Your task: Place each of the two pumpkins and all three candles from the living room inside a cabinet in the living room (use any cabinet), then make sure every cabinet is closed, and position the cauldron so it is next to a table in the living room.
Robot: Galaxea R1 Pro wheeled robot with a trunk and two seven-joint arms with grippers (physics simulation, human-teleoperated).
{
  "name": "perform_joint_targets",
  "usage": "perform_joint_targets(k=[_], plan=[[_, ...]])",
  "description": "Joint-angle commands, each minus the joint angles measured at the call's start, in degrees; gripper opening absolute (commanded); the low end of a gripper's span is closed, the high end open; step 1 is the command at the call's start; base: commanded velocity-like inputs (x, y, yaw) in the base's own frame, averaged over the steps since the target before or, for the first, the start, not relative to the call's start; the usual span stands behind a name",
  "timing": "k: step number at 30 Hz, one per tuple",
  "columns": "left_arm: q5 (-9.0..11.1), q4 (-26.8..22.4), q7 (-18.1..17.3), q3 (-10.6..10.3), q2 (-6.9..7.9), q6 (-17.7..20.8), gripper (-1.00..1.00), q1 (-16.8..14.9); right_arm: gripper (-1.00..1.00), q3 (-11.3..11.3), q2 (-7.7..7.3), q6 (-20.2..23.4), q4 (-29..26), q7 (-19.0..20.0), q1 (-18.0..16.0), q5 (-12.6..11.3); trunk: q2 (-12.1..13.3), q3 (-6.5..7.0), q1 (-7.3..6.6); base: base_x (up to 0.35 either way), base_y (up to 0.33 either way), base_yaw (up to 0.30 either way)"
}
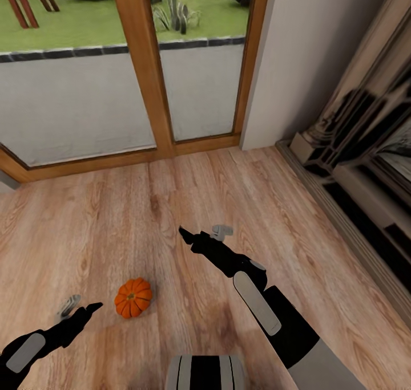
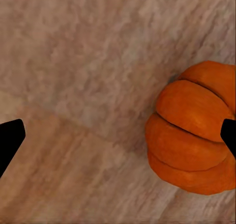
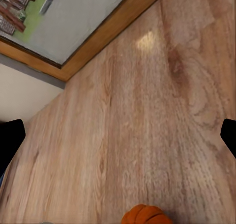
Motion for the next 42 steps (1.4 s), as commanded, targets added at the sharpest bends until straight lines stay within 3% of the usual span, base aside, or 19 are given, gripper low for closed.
perform_joint_targets(k=[1, 5, 9, 23, 27, 30, 33, 36, 42], plan=[[0.5, 0.0, -0.1, -0.3, -0.32, 0.1, 1.00, 0.0, 1.00, 0.0, 0.01, 0.2, 0.0, 0.0, 0.0, -0.4, 0.0, -0.26, 0.01, 0.000, 0.000, 0.003], [0.4, -0.5, -0.1, -0.5, -2.05, 0.1, 1.00, -0.1, 1.00, 0.0, 0.01, 0.2, -0.1, 0.0, 0.0, -0.4, -0.1, -1.15, 0.11, 0.000, 0.000, 0.001], [0.1, -1.8, -0.1, -0.5, -2.84, 0.2, 1.00, -0.1, 1.00, -0.1, 0.01, 0.2, -0.1, 0.0, 0.0, -0.4, -0.1, -2.03, 0.22, 0.000, 0.000, 0.000], [-0.1, -3.3, -0.7, -0.6, -3.10, 0.3, 1.00, -0.1, 1.00, 0.0, 0.01, 0.2, 0.0, 0.0, 0.0, -0.4, -0.3, -5.14, 0.58, 0.000, 0.000, 0.000], [0.0, -3.4, -1.4, -0.6, -3.10, 0.9, 1.00, -0.1, 1.00, 0.0, 0.01, 0.2, 0.0, 0.0, 0.0, -0.4, -0.3, -5.14, 0.58, 0.000, 0.000, 0.000], [-0.1, -3.9, -3.8, -0.7, -3.10, 1.7, 1.00, -0.1, 1.00, 0.0, 0.01, 0.2, 0.0, 0.1, 0.0, -0.4, -0.3, -5.14, 0.58, 0.000, 0.000, 0.000], [-0.2, -4.5, -6.0, -2.3, -3.04, 2.4, 1.00, -0.1, 1.00, 0.0, 0.01, 0.2, 0.0, 0.1, 0.0, -0.4, -0.3, -5.14, 0.58, 0.000, 0.000, 0.000], [-0.1, -4.7, -6.6, -3.6, -2.98, 2.6, 1.00, -0.1, 1.00, 0.0, 0.01, 0.2, 0.0, 0.1, 0.0, -0.4, -0.3, -5.14, 0.58, 0.000, 0.000, 0.000], [-0.1, -5.4, -6.8, -4.0, -2.95, 2.7, 1.00, -0.1, 1.00, 0.0, 0.01, 0.2, 0.0, 0.1, 0.0, -0.4, -0.3, -5.14, 0.58, 0.000, 0.000, 0.000]])
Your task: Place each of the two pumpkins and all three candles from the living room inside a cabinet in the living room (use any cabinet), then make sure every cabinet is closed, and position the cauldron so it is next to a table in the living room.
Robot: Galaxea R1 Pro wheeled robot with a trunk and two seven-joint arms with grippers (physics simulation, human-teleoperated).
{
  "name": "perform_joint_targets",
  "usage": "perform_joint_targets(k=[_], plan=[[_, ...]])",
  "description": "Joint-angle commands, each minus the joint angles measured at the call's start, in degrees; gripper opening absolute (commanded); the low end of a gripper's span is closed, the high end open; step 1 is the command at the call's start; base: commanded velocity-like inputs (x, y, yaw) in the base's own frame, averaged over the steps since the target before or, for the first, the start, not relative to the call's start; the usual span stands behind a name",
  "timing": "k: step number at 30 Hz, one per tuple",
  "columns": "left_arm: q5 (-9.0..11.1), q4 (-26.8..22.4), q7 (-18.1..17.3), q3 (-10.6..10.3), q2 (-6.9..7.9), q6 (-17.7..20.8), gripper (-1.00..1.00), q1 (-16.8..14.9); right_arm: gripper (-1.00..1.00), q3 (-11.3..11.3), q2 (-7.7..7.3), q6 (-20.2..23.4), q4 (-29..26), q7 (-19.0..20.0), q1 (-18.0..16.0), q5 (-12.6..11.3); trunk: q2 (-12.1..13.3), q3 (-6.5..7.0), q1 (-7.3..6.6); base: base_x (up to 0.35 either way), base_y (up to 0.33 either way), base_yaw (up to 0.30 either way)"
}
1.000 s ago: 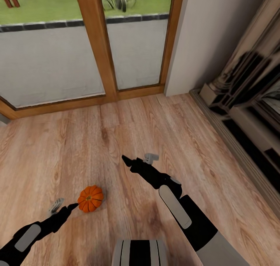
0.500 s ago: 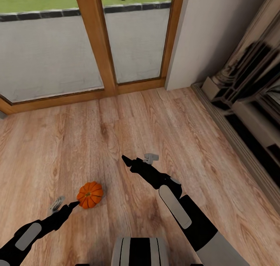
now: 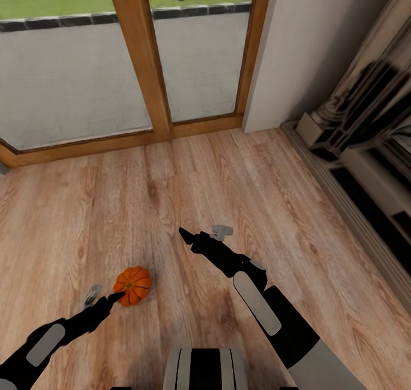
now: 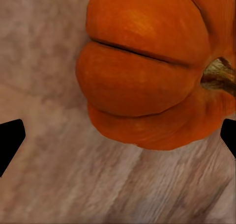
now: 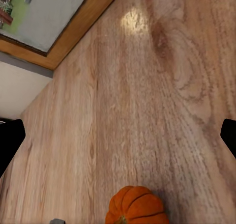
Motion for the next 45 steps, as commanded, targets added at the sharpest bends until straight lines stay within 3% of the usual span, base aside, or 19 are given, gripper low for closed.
perform_joint_targets(k=[1, 7, 14, 45], plan=[[0.4, -0.2, 0.0, -0.3, 0.04, 0.1, 1.00, 0.0, 1.00, 0.0, 0.01, 0.2, 0.0, 0.0, 0.0, -0.3, 0.0, -0.03, -0.01, 0.000, 0.000, 0.000], [0.5, -1.2, 0.0, -0.4, -0.02, 0.6, 1.00, 0.0, 1.00, 0.0, 0.01, 0.2, -0.1, 0.1, 0.0, -0.3, 0.0, -0.03, -0.01, 0.001, 0.000, 0.000], [0.5, -1.3, 0.1, -0.4, 0.01, 0.7, 1.00, 0.0, 1.00, -0.1, 0.01, 0.2, 0.2, 2.9, 0.0, -0.2, 0.0, -0.03, -0.01, 0.011, 0.000, 0.000], [0.6, -0.9, 0.2, -0.3, 0.26, 0.8, 1.00, 0.0, 1.00, 0.0, 0.01, 0.2, 0.1, 3.1, 0.0, -0.2, 0.0, -0.03, -0.01, 0.052, 0.007, 0.000]])
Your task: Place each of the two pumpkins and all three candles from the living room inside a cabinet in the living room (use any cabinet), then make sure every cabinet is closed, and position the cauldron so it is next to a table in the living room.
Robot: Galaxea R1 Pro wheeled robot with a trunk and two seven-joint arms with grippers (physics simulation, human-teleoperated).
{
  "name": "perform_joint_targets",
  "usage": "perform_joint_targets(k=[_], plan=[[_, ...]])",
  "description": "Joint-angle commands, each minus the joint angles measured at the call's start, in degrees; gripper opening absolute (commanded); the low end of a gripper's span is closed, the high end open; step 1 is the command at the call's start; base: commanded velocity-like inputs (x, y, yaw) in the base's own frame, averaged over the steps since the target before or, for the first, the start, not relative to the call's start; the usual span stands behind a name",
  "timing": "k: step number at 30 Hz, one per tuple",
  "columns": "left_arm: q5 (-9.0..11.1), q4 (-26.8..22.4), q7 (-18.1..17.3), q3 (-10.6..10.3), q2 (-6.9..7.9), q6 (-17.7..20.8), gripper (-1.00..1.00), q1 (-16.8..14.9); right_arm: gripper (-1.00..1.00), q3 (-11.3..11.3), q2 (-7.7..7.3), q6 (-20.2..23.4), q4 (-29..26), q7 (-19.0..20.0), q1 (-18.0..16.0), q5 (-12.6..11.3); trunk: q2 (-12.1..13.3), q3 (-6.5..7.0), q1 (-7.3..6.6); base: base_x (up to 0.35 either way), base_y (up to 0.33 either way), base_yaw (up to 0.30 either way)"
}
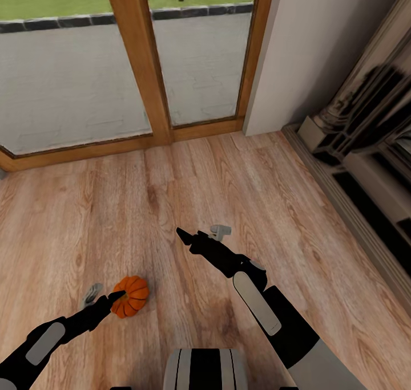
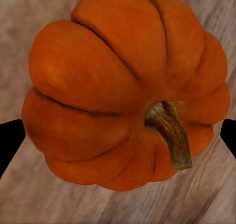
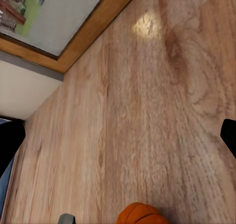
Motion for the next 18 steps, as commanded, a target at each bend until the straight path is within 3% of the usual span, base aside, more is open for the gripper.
perform_joint_targets(k=[1, 18], plan=[[0.4, 0.0, 0.0, -0.2, 0.06, 0.1, 1.00, 0.0, 1.00, 0.0, 0.01, 0.2, 0.0, 0.1, 0.0, -0.3, 0.0, -0.03, -0.01, 0.013, 0.008, 0.000], [0.6, 0.4, -0.1, -0.2, 0.15, 0.1, 1.00, 0.0, 1.00, 0.0, 0.01, 0.2, 0.0, 0.1, 0.0, -0.3, 0.0, -0.03, -0.01, 0.001, 0.023, 0.000]])
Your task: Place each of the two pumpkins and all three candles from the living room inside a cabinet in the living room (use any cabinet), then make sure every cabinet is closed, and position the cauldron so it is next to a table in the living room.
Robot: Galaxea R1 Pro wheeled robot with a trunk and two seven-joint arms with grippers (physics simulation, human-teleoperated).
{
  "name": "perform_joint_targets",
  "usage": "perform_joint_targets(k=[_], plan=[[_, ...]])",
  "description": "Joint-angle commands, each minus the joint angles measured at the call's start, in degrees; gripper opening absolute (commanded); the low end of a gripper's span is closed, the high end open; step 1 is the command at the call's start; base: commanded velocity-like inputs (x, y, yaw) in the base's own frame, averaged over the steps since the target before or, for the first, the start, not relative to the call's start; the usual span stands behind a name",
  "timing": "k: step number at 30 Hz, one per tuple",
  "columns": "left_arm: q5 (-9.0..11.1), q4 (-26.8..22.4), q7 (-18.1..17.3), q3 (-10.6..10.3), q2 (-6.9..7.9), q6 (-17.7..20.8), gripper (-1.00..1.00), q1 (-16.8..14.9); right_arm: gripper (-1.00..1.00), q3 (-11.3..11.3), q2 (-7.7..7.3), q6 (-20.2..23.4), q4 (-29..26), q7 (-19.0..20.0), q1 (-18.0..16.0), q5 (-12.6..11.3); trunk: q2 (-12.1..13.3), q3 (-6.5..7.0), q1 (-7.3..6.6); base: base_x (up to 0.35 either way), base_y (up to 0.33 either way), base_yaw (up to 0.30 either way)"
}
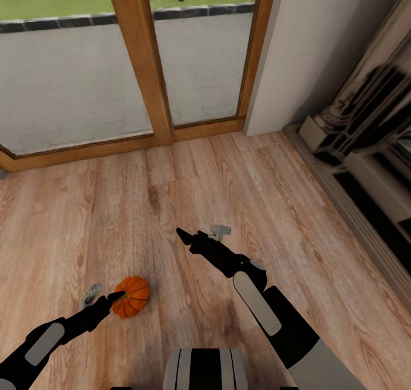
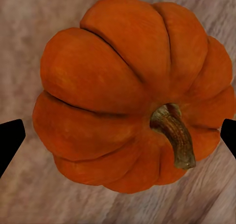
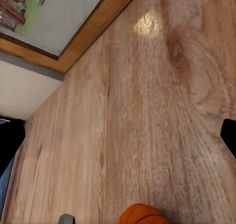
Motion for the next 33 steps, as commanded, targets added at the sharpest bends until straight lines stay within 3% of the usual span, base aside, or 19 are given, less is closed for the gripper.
perform_joint_targets(k=[1, 16, 33], plan=[[0.4, 0.0, -0.1, -0.2, 0.06, 0.1, 1.00, 0.0, 1.00, 0.0, 0.01, 0.2, 0.0, 0.1, 0.0, -0.3, 0.0, -0.03, -0.01, 0.000, 0.000, 0.000], [0.2, 0.0, -0.1, -0.2, -0.01, 0.1, 1.00, 0.0, 1.00, 0.0, 0.01, 0.2, 0.0, 0.1, 0.0, -0.2, -0.2, -3.36, 0.38, 0.000, 0.000, 0.000], [0.1, -0.1, -0.1, -0.2, -0.20, 0.1, 1.00, 0.0, 1.00, 0.0, 0.04, 0.2, 0.0, 0.2, 0.0, -0.2, -0.2, -3.36, 0.38, 0.000, -0.006, 0.000]])
